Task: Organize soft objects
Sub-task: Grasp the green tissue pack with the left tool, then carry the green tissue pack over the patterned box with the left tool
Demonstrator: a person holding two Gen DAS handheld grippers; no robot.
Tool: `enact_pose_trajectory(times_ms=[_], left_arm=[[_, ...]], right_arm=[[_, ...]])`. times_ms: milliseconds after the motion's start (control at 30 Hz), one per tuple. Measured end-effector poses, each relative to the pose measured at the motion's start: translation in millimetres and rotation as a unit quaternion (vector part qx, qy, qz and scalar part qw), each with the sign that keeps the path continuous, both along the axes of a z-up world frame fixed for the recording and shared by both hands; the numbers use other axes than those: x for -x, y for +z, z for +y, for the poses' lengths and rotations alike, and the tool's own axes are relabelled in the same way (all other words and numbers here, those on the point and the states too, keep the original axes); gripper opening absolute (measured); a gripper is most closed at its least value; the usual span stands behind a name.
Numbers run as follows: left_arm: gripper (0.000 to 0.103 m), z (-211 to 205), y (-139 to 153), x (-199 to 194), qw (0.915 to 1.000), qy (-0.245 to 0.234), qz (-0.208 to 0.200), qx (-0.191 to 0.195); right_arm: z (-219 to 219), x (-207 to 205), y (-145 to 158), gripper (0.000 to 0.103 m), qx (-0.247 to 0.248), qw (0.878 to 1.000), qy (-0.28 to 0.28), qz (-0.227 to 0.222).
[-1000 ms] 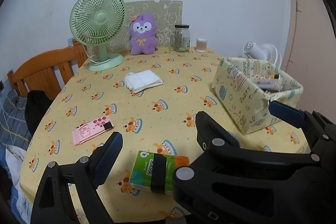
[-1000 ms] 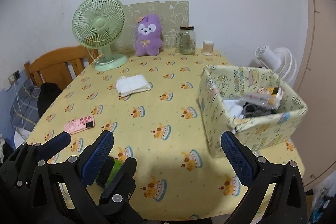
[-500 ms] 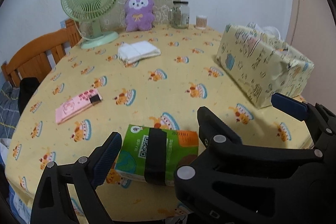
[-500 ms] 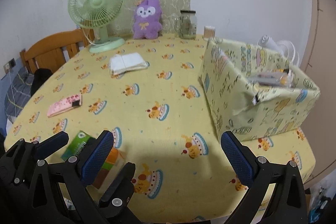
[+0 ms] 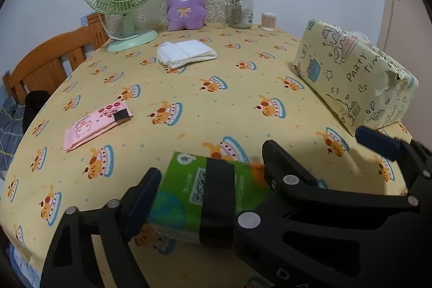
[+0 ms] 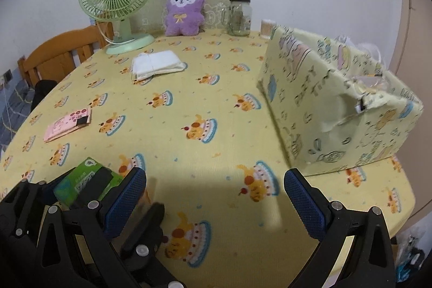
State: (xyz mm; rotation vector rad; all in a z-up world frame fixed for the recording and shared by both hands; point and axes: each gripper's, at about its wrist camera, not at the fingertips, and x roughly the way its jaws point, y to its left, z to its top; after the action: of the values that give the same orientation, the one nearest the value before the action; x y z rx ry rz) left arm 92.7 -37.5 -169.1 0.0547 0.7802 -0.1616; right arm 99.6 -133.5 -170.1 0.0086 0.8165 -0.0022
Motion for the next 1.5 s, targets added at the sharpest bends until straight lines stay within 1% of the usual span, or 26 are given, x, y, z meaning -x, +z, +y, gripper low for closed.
enact_pose_trajectory(times_ms=[33,133,233,400,500,733,967,1300,1500], left_arm=[[0.076,0,1,0,1.0,-0.003,-0.001,0.002],[0.075,2,1,-1,1.0,-0.001,0.004,0.003],[0.074,4,3,-5,0.9999,0.002,0.008,0.012],[0.074,5,10,-9,0.9999,0.001,0.004,0.011],[0.074,4,21,-11,1.0,-0.001,-0.004,0.005],[0.074,5,53,-15,0.9996,-0.001,-0.029,0.008],[0.074,0,89,-17,0.9982,-0.007,-0.058,0.008],[0.074,-27,124,-23,0.9959,-0.011,-0.089,0.014],[0.074,-48,136,-29,0.9949,-0.021,-0.097,0.019]], right_arm=[[0,-2,-2,0.103,-0.008,1.0,-0.003,0.006],[1,-3,-2,0.103,-0.02,1.0,-0.002,0.013],[3,-7,-1,0.103,-0.017,1.0,0.005,0.025],[4,-11,6,0.103,-0.016,1.0,0.002,0.023],[4,-13,13,0.103,-0.021,1.0,-0.001,0.015],[3,-19,43,0.103,-0.021,1.0,-0.002,-0.005],[0,-22,82,0.103,-0.019,0.999,-0.006,-0.038],[-23,-28,123,0.103,-0.011,0.997,-0.012,-0.073],[-46,-32,138,0.103,-0.006,0.996,-0.019,-0.084]])
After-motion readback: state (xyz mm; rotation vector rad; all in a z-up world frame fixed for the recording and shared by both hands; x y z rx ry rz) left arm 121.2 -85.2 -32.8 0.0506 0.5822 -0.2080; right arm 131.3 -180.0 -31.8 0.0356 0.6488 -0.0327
